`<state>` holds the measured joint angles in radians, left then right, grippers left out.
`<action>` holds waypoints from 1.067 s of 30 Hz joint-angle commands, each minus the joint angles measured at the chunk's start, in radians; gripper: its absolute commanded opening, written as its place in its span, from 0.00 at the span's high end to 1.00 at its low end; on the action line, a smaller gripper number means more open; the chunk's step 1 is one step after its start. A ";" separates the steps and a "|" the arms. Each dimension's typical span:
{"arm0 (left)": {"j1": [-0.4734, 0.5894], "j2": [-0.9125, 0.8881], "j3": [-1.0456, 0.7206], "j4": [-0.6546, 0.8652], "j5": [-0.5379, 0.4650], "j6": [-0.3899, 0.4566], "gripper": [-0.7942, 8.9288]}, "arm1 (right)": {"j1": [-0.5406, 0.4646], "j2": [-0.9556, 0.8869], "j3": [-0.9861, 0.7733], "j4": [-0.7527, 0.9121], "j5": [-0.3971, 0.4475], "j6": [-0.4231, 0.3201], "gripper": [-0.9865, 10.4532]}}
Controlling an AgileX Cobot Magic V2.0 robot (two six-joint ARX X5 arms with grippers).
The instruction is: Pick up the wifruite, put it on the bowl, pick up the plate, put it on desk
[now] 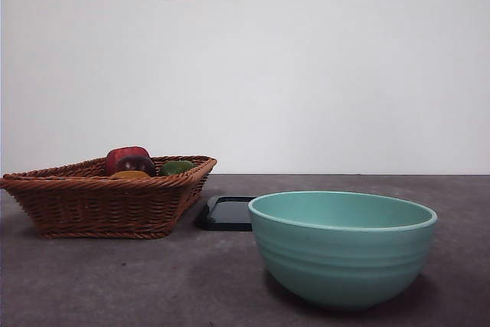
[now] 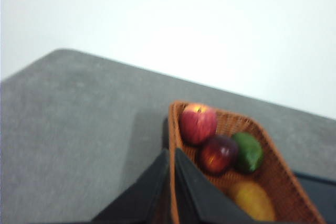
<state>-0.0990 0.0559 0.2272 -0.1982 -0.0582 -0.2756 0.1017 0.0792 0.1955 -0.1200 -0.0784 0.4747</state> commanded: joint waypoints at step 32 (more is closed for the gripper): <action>-0.048 0.710 0.932 -0.520 0.659 0.120 0.90 | 0.165 0.592 0.847 -0.530 -0.432 -0.410 0.91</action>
<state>-0.1425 0.7597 1.1336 -0.7116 0.5842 -0.1955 0.2619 0.6682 1.0218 -0.6495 -0.5018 0.1261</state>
